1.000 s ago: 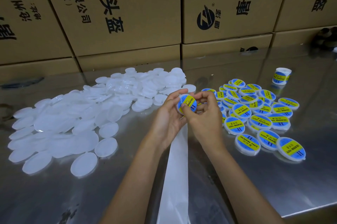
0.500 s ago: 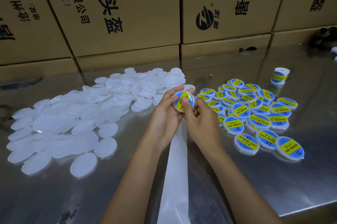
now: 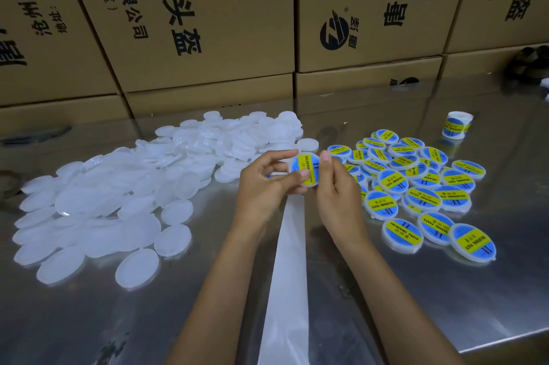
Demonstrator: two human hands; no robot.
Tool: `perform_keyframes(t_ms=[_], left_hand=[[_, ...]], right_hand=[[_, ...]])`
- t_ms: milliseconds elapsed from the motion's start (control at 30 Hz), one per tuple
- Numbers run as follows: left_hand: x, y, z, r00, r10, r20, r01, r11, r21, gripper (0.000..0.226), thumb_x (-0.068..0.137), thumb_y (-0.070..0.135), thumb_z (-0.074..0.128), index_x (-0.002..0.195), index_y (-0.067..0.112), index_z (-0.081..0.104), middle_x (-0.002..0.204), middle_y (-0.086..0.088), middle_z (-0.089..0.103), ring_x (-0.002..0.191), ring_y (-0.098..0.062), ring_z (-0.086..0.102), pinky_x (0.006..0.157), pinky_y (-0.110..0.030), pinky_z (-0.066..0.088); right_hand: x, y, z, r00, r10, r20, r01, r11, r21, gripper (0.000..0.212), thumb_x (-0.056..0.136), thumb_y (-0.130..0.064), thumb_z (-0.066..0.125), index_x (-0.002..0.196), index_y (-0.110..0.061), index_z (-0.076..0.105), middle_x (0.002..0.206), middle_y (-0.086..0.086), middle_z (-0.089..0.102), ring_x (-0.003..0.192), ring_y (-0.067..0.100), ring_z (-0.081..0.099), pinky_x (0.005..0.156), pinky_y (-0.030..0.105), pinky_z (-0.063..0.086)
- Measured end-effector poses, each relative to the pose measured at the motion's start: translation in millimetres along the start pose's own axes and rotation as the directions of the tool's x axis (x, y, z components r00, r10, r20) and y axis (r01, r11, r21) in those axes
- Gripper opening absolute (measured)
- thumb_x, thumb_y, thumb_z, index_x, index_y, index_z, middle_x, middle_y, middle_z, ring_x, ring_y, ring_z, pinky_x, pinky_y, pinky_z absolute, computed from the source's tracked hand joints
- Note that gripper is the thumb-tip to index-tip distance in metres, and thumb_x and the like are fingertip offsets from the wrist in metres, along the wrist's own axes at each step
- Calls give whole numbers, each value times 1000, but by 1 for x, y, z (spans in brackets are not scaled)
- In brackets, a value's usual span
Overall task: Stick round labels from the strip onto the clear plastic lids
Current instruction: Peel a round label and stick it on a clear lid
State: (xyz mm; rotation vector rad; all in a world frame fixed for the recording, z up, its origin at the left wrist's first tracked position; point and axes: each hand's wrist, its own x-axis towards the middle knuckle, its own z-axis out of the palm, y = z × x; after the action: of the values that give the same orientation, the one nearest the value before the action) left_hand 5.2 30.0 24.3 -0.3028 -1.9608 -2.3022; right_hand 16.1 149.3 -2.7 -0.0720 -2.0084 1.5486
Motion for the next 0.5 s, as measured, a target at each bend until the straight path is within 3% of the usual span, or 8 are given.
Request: perform_keyframes(t_ms=[133,267,367,500], left_hand=[[3,-1,-1,989,-35,-142,24,996,-82,19,86,2,76,103,10,74,91,-15,75,68,-23,74,61,-27,59],[1,-2,3,979,-7,-202,-7,997,-72,5,90,8,73,94,10,76,92,-16,75,74,-23,75,57,-29,59],[0,-3,6,973,9,-232,-27,997,-76,4,94,9,69,92,7,72,94,-14,74,73,-20,75,56,-29,59],[-1,-3,6,986,12,-169,-22,998,-54,3,98,8,63,100,6,64,97,-21,70,83,-31,75,62,-30,60]], right_hand=[[-6,2,6,992,18,128,-7,996,-91,45,92,-67,45,71,-27,41,58,-20,53,58,3,51,55,25,34],[-7,4,7,995,-7,94,24,985,-173,54,80,-79,50,68,-28,39,56,-20,51,54,6,48,53,26,32],[-6,7,5,999,-28,38,36,977,-211,58,78,-76,55,63,-23,37,55,-14,49,52,11,44,51,29,32],[-4,7,4,998,-61,29,66,978,-198,51,91,-58,55,61,-21,34,50,-7,42,53,12,40,51,31,32]])
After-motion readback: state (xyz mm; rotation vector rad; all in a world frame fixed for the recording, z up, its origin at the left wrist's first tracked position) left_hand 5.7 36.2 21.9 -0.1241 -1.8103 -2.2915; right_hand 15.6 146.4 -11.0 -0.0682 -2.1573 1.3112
